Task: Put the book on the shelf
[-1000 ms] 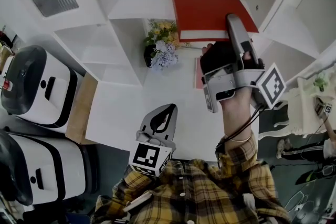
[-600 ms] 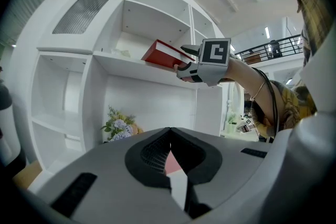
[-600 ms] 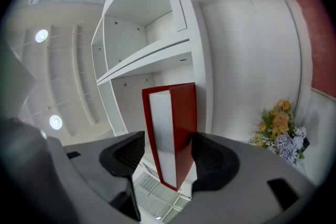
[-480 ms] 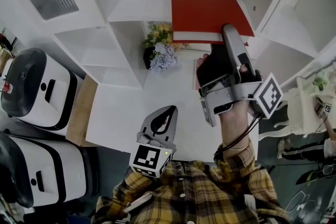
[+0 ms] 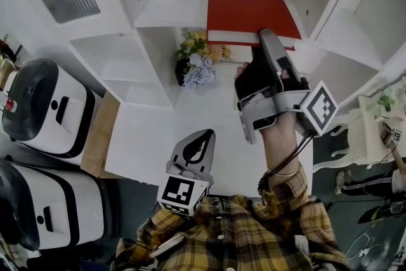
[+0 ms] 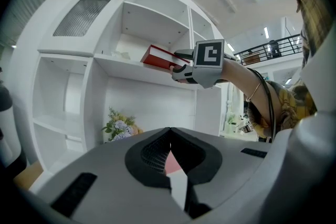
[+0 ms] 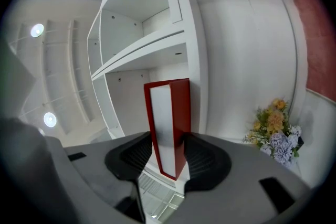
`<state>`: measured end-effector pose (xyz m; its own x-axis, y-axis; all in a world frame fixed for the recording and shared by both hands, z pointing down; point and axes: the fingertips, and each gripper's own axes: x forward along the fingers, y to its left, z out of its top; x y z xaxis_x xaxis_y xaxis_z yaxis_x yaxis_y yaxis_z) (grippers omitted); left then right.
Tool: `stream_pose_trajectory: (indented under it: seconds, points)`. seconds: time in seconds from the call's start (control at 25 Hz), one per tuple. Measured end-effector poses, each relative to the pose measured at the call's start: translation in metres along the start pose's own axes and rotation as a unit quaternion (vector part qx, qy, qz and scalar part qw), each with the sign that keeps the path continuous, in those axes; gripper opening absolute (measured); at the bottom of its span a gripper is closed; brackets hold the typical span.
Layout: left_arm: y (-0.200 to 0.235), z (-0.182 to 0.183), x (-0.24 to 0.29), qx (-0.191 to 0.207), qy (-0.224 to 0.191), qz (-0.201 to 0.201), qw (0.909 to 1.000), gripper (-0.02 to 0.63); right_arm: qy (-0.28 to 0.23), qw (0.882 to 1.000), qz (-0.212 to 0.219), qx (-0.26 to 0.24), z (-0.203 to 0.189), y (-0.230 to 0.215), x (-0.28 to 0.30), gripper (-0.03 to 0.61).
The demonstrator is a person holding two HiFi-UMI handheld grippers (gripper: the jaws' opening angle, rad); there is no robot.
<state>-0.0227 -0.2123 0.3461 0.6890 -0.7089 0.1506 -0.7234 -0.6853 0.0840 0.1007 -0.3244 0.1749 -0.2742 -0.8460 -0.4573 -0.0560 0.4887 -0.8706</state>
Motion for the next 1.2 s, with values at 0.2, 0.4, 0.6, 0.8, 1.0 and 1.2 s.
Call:
stream_pose_trajectory:
  seconds: [0.2,0.4,0.6,0.8,1.0,1.2]
  points:
    - [0.003,0.002,-0.004,0.0,0.0,0.007,1.0,0.02,0.001,1.0,-0.005,0.0,-0.001,-0.003,0.007,0.183]
    - [0.005,0.002,-0.005,0.0,-0.001,0.007,1.0,0.02,-0.001,1.0,-0.004,0.004,-0.002,-0.004,0.004,0.192]
    - [0.007,0.004,-0.002,0.001,-0.002,0.001,1.0,0.02,0.027,0.999,0.011,-0.016,-0.013,0.0,-0.007,0.201]
    - [0.004,0.002,-0.002,-0.001,0.001,-0.008,1.0,0.02,0.069,0.995,0.022,-0.064,-0.035,0.003,-0.037,0.165]
    - [0.002,0.005,0.002,0.001,-0.002,-0.017,0.9999,0.02,0.123,0.979,0.008,-0.161,-0.059,-0.008,-0.069,0.118]
    - [-0.004,0.002,0.005,0.002,0.004,-0.032,0.9995,0.02,0.198,0.923,-0.031,-0.327,-0.09,-0.03,-0.106,0.1]
